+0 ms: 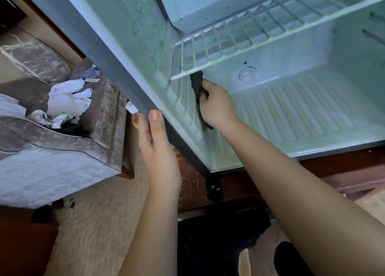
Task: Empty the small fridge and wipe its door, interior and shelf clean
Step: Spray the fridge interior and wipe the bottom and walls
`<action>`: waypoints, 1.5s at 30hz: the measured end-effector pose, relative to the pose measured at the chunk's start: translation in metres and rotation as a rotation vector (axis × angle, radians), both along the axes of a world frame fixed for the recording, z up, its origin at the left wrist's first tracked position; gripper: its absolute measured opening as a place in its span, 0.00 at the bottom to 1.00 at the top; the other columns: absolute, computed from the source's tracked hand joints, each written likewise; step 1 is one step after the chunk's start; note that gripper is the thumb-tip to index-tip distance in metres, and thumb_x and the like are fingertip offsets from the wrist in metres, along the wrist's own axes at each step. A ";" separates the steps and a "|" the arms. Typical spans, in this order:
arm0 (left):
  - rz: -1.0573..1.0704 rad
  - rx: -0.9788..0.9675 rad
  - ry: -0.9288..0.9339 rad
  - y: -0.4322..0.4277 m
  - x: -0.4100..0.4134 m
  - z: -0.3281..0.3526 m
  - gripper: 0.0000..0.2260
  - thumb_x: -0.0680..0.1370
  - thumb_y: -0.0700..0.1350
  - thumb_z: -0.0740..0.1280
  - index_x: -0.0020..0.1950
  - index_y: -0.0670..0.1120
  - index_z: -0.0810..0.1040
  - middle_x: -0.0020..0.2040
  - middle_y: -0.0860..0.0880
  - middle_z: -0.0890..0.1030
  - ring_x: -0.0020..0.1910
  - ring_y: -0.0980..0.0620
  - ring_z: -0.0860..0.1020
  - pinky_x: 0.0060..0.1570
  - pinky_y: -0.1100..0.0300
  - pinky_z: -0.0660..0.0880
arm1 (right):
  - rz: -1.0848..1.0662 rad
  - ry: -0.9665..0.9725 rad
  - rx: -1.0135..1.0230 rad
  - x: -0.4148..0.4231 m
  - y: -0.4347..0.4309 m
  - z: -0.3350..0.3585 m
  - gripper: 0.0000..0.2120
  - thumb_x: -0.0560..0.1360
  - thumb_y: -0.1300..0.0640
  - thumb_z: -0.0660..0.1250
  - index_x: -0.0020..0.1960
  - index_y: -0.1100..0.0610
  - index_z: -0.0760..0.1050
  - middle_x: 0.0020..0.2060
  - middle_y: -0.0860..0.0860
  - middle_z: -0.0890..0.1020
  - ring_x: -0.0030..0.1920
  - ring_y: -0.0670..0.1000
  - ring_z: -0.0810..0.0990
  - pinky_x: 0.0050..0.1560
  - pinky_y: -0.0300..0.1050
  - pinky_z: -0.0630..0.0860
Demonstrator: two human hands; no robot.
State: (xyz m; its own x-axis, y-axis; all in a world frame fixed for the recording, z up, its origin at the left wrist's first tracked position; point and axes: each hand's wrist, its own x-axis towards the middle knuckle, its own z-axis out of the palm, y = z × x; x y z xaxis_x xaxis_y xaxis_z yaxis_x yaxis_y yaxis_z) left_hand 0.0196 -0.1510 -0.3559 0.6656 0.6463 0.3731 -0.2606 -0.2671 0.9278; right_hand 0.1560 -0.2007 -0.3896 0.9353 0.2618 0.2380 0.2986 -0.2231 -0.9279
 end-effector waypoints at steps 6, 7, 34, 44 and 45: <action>-0.020 0.004 0.037 0.008 -0.002 0.004 0.29 0.68 0.73 0.64 0.62 0.58 0.77 0.67 0.50 0.75 0.69 0.50 0.71 0.69 0.43 0.67 | 0.027 -0.101 -0.023 -0.043 -0.026 0.002 0.13 0.72 0.67 0.57 0.48 0.59 0.78 0.35 0.53 0.80 0.40 0.57 0.79 0.41 0.49 0.76; -0.020 0.010 0.040 0.009 -0.003 0.004 0.31 0.69 0.72 0.64 0.65 0.55 0.75 0.67 0.49 0.75 0.68 0.50 0.72 0.69 0.42 0.67 | 0.060 -0.145 -0.018 -0.057 -0.035 0.001 0.14 0.72 0.66 0.57 0.51 0.58 0.78 0.39 0.53 0.82 0.42 0.57 0.80 0.42 0.51 0.77; 0.007 0.035 0.107 0.012 -0.018 -0.002 0.18 0.75 0.59 0.68 0.55 0.46 0.77 0.54 0.43 0.81 0.56 0.47 0.79 0.61 0.40 0.74 | 0.128 0.029 -0.159 -0.037 -0.045 -0.020 0.11 0.75 0.66 0.62 0.51 0.59 0.82 0.45 0.53 0.84 0.47 0.51 0.81 0.50 0.43 0.75; -0.004 0.153 0.661 -0.021 -0.048 -0.020 0.05 0.76 0.43 0.71 0.41 0.44 0.84 0.29 0.54 0.82 0.29 0.59 0.81 0.43 0.57 0.80 | -0.148 0.252 0.024 -0.082 -0.154 -0.016 0.15 0.75 0.66 0.66 0.59 0.55 0.81 0.52 0.49 0.83 0.54 0.49 0.81 0.60 0.49 0.76; -0.067 0.238 0.675 -0.032 -0.046 -0.022 0.08 0.77 0.44 0.70 0.39 0.47 0.84 0.29 0.55 0.82 0.30 0.59 0.81 0.43 0.58 0.79 | -0.182 0.234 0.018 -0.082 -0.160 -0.018 0.15 0.75 0.65 0.66 0.59 0.55 0.80 0.53 0.49 0.83 0.55 0.48 0.80 0.61 0.49 0.75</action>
State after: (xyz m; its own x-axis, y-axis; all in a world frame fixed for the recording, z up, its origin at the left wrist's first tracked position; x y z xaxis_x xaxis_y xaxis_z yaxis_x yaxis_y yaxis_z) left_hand -0.0264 -0.1832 -0.3775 0.8364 0.5481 -0.0083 0.3263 -0.4856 0.8110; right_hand 0.0741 -0.3610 -0.4078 0.9965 0.0828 0.0130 0.0323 -0.2363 -0.9712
